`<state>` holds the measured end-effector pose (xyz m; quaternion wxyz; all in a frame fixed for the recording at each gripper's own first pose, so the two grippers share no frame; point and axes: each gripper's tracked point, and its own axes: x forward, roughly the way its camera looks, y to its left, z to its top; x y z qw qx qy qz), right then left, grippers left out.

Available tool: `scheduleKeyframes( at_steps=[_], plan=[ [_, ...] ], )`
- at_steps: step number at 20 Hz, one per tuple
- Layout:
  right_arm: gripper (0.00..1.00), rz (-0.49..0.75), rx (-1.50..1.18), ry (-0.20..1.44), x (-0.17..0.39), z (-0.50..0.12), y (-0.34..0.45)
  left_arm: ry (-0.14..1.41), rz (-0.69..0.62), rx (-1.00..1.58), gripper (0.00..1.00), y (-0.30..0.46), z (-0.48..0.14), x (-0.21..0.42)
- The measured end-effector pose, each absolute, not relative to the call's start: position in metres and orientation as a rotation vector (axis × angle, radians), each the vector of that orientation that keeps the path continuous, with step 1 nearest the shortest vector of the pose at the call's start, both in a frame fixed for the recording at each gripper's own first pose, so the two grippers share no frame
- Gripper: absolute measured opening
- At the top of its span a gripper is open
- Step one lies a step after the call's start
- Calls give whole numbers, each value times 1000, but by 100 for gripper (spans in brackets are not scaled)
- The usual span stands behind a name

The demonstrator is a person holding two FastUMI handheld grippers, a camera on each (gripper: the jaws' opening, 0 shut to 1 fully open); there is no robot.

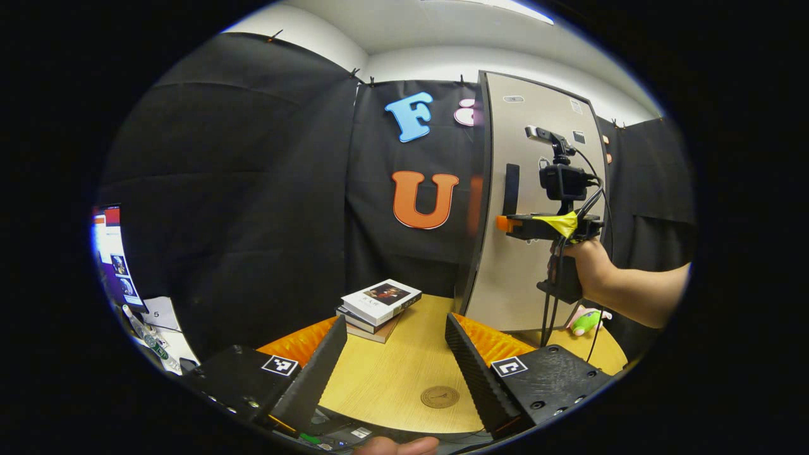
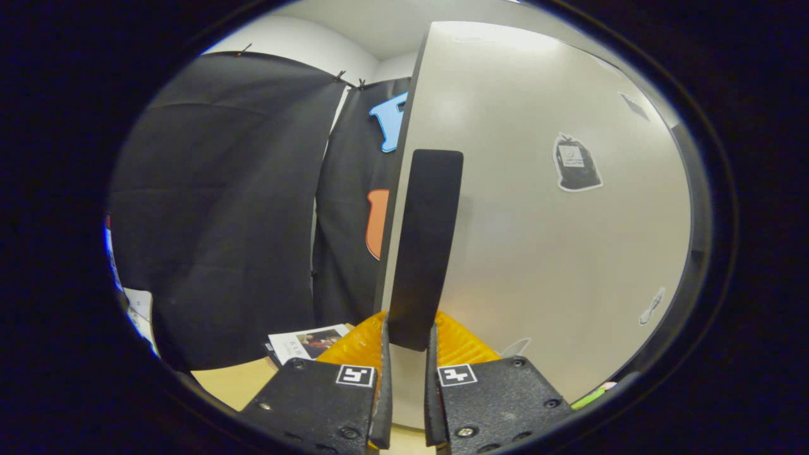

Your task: Open the cabinet door with the right hand, grasp the bottle in the cabinet with the left hand and place it on the coaster, then close the cabinet door with the right hand.

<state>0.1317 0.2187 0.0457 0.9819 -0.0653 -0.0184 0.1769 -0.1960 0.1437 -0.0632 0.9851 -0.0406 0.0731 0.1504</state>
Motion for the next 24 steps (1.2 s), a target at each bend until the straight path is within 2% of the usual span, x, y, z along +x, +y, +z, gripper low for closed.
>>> scheduleKeyframes(
  at_steps=[7, 24],
  plan=[
    [23, 412, -103, -27, 63, 37, 193, 155, 237, -44, 95, 135, -68, -195],
    [23, 489, -75, 10, -15, 30, 144, 190, 83, -7, 95, 94, -84, -157]
  ],
)
